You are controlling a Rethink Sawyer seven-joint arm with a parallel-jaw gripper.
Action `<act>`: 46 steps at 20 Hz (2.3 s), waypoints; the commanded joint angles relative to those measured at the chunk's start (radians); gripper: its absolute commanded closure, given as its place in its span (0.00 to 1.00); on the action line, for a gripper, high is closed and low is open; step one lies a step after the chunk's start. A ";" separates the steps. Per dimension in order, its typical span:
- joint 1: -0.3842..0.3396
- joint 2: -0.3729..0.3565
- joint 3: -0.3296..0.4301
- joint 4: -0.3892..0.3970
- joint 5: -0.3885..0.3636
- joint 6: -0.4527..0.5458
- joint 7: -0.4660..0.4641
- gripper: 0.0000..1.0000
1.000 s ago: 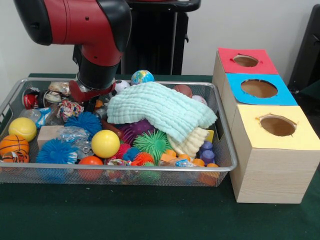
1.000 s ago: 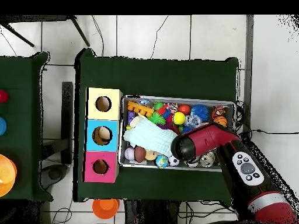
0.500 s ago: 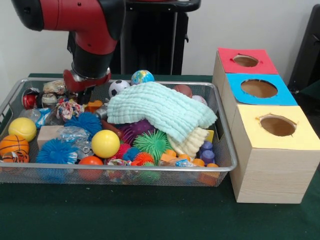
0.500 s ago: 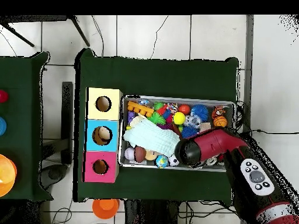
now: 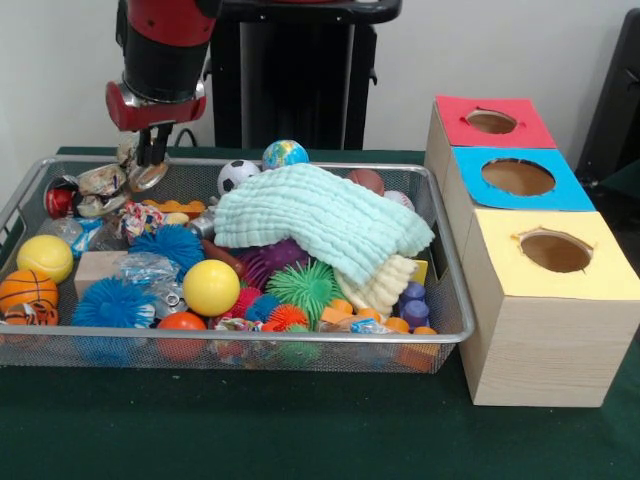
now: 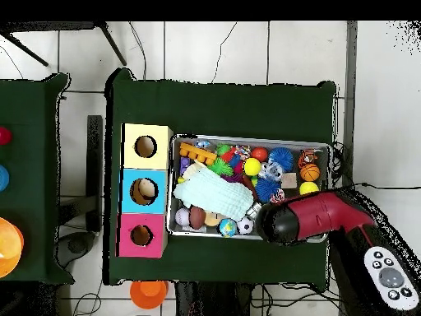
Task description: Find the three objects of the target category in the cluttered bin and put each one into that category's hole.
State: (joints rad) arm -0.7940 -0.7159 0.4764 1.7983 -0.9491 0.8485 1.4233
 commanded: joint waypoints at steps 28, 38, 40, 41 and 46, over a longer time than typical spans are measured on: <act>-0.016 0.170 0.052 -0.032 -0.141 -0.186 -0.170 1.00; 0.004 0.174 0.049 -0.045 -0.177 -0.164 -0.199 0.00; -0.002 0.174 0.052 -0.042 -0.178 -0.166 -0.211 0.00; -0.011 0.175 0.057 -0.039 -0.179 -0.171 -0.222 0.00; -0.014 0.169 0.062 -0.032 -0.179 -0.191 -0.204 0.00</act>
State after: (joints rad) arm -0.8093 -0.5730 0.5053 1.8135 -1.0544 0.7066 1.4233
